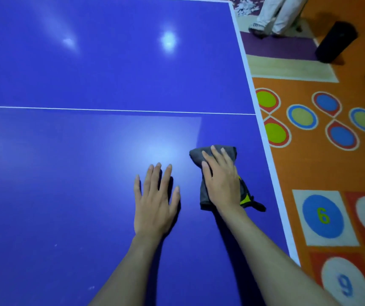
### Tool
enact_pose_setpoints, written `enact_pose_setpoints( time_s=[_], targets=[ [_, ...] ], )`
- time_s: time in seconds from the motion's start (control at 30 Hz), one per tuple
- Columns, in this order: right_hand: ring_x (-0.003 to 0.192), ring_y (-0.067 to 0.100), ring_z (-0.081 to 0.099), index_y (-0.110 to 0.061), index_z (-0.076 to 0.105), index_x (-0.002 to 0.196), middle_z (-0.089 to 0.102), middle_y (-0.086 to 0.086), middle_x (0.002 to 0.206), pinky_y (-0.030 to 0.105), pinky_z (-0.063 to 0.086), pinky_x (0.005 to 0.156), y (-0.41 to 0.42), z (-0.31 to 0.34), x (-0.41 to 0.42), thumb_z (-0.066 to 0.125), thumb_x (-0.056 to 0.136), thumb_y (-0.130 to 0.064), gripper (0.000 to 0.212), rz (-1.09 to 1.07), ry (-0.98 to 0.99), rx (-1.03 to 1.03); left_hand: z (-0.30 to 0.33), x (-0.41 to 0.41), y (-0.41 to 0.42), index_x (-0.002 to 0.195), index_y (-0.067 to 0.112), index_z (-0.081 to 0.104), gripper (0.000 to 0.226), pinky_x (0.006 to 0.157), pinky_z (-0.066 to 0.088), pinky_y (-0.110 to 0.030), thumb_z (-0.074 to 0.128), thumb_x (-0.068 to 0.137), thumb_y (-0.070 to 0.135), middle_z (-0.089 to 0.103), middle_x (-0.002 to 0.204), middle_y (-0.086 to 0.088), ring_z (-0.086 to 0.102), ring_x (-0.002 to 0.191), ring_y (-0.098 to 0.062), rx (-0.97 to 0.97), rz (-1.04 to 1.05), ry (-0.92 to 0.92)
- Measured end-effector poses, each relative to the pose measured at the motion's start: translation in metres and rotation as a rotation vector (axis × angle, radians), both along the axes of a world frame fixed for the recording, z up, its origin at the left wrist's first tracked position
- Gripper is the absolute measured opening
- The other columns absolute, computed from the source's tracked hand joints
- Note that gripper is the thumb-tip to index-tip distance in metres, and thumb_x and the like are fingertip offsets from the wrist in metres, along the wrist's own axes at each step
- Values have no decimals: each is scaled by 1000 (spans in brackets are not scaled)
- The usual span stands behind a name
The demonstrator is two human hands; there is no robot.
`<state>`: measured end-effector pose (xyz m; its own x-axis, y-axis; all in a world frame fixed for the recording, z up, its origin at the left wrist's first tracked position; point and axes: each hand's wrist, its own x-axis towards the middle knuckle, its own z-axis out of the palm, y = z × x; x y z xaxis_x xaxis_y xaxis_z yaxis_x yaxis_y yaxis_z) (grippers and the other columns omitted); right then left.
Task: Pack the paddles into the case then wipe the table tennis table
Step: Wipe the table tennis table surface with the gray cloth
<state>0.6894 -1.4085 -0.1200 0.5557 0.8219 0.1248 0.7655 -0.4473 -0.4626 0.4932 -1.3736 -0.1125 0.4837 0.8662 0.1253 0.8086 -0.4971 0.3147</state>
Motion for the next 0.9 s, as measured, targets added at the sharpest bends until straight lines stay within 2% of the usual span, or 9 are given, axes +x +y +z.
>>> enact_pose_setpoints(
  time_s=[0.13, 0.23, 0.33, 0.4, 0.53, 0.63, 0.77, 0.9],
  targets=[
    [157, 13, 21, -32, 54, 149, 37, -11, 164, 45, 36, 120, -78, 1, -69, 42, 111, -39, 41, -22, -5, -41, 5, -8, -2, 156, 23, 36, 53, 123, 17, -56, 37, 105, 38, 42, 158, -3, 34, 151, -23, 42, 102, -89],
    [158, 11, 18, -35, 50, 151, 33, -15, 166, 46, 38, 119, -126, 1, -107, 39, 111, -41, 42, -20, -14, -69, 7, -19, 6, 152, 20, 41, 48, 121, 19, -56, 39, 106, 33, 45, 155, -5, 36, 149, -25, 60, 138, -39],
    [156, 15, 25, -34, 51, 151, 35, -13, 165, 49, 46, 114, -138, -1, -117, 32, 110, -43, 46, -30, -72, -90, 4, -33, 15, 152, 16, 39, 48, 120, 19, -58, 35, 107, 30, 43, 156, -9, 32, 151, -30, 56, 95, 79],
    [154, 18, 30, -33, 53, 150, 38, -10, 164, 49, 48, 111, -125, 0, -111, 31, 109, -42, 47, -31, -119, -111, 0, -38, 17, 152, 14, 37, 48, 120, 19, -60, 34, 106, 28, 39, 157, -11, 29, 152, -32, 66, 40, 150],
    [155, 19, 30, -32, 55, 148, 40, -8, 163, 47, 45, 113, -77, -3, -84, 38, 112, -38, 40, -18, -126, -101, 0, -38, 18, 155, 14, 36, 53, 122, 17, -58, 32, 106, 33, 38, 158, -10, 28, 153, -30, 12, 77, 152],
    [152, 22, 35, -28, 59, 145, 45, -4, 160, 49, 47, 111, -19, -5, -51, 46, 109, -35, 38, -13, -121, -62, -1, -37, 18, 154, 14, 38, 55, 122, 18, -59, 26, 106, 35, 38, 159, -10, 29, 153, -30, -1, 69, 173],
    [148, 26, 41, -25, 64, 139, 51, -1, 155, 52, 47, 109, 65, -6, -7, 55, 106, -31, 35, -10, -102, -9, -3, -34, 21, 153, 16, 42, 55, 123, 19, -60, 31, 104, 39, 37, 162, -9, 31, 153, -29, -2, 95, 145],
    [152, 21, 31, -28, 61, 143, 45, -5, 160, 54, 35, 116, 138, -2, 25, 48, 109, -35, 37, -15, 2, -42, -4, -32, 24, 159, 19, 34, 60, 124, 17, -60, 33, 103, 41, 27, 168, -10, 29, 155, -27, 9, 88, 134]
  ],
)
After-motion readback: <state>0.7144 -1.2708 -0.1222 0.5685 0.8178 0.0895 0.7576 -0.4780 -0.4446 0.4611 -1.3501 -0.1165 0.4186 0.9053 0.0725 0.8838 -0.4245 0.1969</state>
